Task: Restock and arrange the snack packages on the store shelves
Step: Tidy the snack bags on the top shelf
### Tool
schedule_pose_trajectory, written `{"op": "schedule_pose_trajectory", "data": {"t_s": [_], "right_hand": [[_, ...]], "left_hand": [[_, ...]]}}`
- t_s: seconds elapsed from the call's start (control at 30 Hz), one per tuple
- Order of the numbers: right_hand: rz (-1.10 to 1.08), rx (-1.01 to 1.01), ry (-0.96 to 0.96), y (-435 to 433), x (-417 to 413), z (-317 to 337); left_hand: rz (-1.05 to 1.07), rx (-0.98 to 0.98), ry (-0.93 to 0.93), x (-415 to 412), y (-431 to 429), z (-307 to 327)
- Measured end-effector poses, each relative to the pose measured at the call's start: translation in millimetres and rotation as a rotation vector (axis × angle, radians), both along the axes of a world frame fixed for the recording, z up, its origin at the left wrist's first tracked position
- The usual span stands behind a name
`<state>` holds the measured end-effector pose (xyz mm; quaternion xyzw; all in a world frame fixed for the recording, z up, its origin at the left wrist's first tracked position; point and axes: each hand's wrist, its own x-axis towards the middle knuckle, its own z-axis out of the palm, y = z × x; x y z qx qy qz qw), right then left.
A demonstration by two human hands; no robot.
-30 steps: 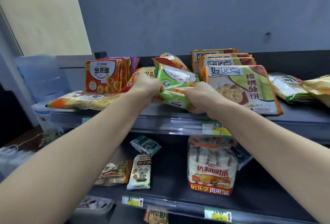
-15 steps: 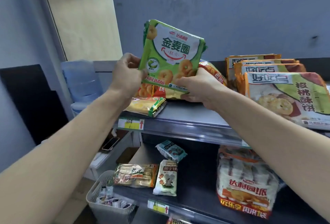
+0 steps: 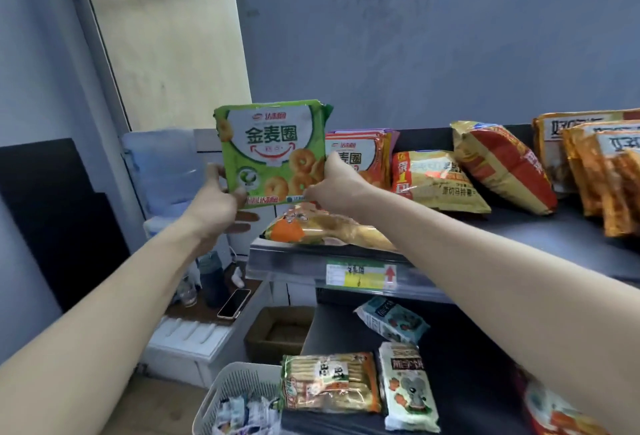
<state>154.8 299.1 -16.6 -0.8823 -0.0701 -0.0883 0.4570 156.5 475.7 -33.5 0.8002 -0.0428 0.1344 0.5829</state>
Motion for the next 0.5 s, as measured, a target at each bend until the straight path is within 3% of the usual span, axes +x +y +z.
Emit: {"op": "schedule_pose_trajectory", "data": {"t_s": [0.23, 0.5], "right_hand": [[-0.024, -0.127, 0.012, -0.5, 13.1, -11.5], [-0.166, -0.161, 0.016, -36.0, -5.5, -7.0]], "left_hand": [[-0.207, -0.274, 0.108, 15.8, 0.2, -11.9], [-0.322, -0.319, 0.179, 8.2, -41.3, -10.2]]}}
